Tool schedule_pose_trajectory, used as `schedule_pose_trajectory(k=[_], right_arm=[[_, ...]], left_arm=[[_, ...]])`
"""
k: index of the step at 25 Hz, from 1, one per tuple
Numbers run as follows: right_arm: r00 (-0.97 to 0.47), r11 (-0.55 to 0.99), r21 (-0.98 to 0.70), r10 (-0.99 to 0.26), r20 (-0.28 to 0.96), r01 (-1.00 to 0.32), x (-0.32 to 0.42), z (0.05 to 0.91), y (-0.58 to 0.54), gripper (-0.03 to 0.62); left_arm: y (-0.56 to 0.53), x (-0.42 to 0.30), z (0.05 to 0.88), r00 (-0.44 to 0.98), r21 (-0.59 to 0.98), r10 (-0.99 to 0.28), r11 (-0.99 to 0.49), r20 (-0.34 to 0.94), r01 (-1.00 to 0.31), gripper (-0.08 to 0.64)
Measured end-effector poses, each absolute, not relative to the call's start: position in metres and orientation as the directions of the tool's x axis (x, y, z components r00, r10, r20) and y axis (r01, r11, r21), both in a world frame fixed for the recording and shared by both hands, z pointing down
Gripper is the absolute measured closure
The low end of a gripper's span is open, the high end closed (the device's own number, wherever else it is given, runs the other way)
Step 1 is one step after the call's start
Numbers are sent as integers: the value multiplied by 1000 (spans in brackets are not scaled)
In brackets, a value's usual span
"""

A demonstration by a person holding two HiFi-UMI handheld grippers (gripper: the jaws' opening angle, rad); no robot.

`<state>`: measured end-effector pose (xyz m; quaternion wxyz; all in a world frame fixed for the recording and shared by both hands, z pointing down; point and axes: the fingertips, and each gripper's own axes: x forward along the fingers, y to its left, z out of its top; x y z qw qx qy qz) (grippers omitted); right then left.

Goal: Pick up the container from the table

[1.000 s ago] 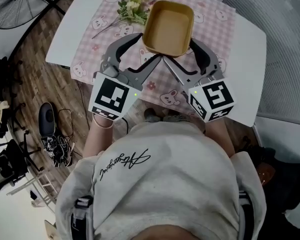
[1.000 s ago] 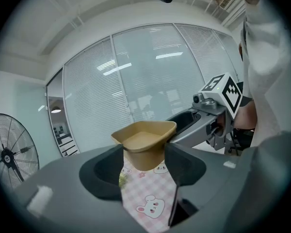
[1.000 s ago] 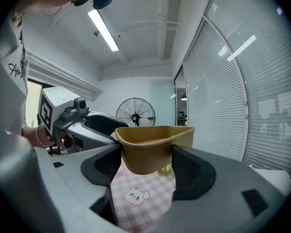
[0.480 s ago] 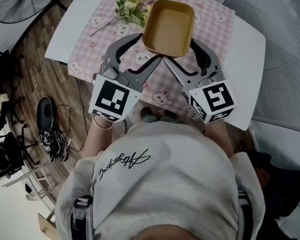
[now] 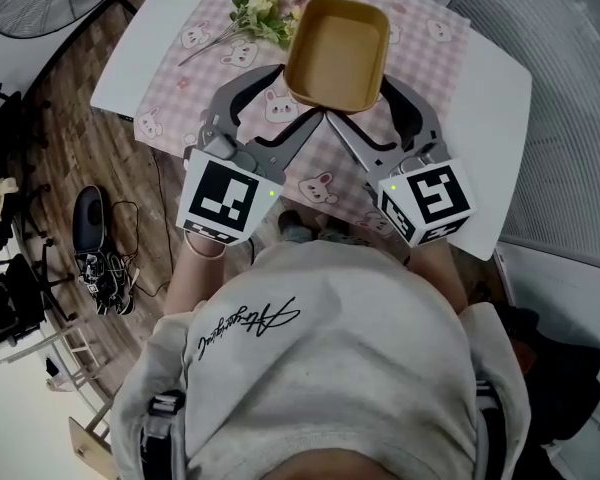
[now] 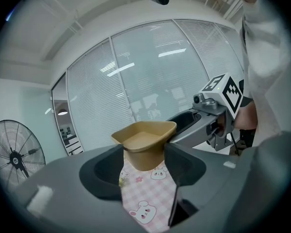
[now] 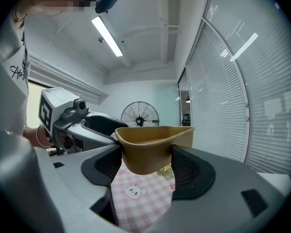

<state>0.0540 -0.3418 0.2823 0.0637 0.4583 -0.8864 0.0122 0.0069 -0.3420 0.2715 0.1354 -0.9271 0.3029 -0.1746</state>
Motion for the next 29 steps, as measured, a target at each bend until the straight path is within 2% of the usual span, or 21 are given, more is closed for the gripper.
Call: schedule_pose_trajectory(k=[29], right_arm=[[-595, 600, 5, -794, 124, -800, 55, 284, -346, 278]], left_arm=[[-345, 8, 272, 747, -353, -615, -777, 253, -521, 301]])
